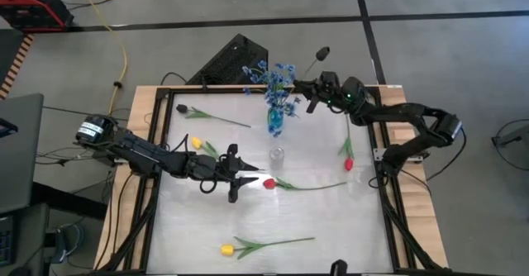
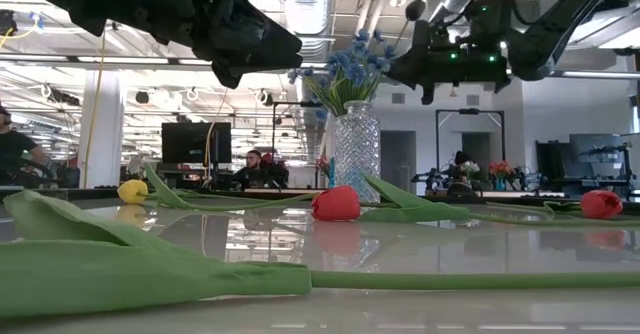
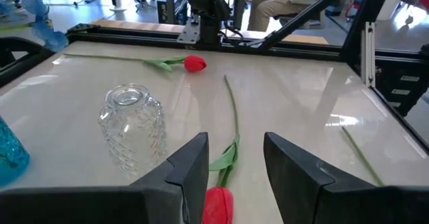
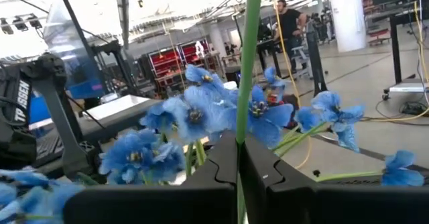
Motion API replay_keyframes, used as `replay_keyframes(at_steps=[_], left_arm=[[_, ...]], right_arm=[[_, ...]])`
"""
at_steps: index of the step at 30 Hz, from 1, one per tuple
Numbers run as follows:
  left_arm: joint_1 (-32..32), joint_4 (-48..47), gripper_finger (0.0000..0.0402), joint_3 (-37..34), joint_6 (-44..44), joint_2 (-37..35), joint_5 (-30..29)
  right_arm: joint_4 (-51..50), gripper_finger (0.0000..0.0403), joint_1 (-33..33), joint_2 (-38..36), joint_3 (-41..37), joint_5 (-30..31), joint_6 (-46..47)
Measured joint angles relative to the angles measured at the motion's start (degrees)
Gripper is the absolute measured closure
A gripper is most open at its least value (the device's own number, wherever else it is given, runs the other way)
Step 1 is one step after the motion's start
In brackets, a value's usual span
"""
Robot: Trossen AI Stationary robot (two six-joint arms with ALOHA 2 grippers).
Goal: Sort flowers into vase by color
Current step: Put the bottom black flower into the blue vase
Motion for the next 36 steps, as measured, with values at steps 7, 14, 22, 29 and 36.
replay_keyframes(at_steps=[7, 14, 22, 29, 36], left_arm=[[0.1, 0.0, 0.0270, 0.0, 0.1, 0.0, 0.0], [0.1, 0.0, 0.0270, 0.0, 0.9, 0.0, -0.1], [0.2, 0.0, 0.0270, 0.0, 1.3, 0.0, -0.1], [0.2, 0.0, 0.0270, 0.0, 1.0, 0.0, -0.1], [0.2, 0.0, 0.0270, 0.0, 0.7, 0.0, 0.1]], right_arm=[[0.1, 0.0377, 0.4, 2.6, 1.4, 0.0, -0.5], [-1.0, 0.0375, 1.3, 2.8, 1.6, 0.0, -2.5], [-5.1, 0.0375, 3.2, 2.8, 1.6, 0.1, -5.5], [-6.1, 0.0374, 4.6, 2.8, 1.6, 0.2, -6.9], [-10.2, 0.0368, 4.6, 2.8, 1.6, 0.2, -7.0]])
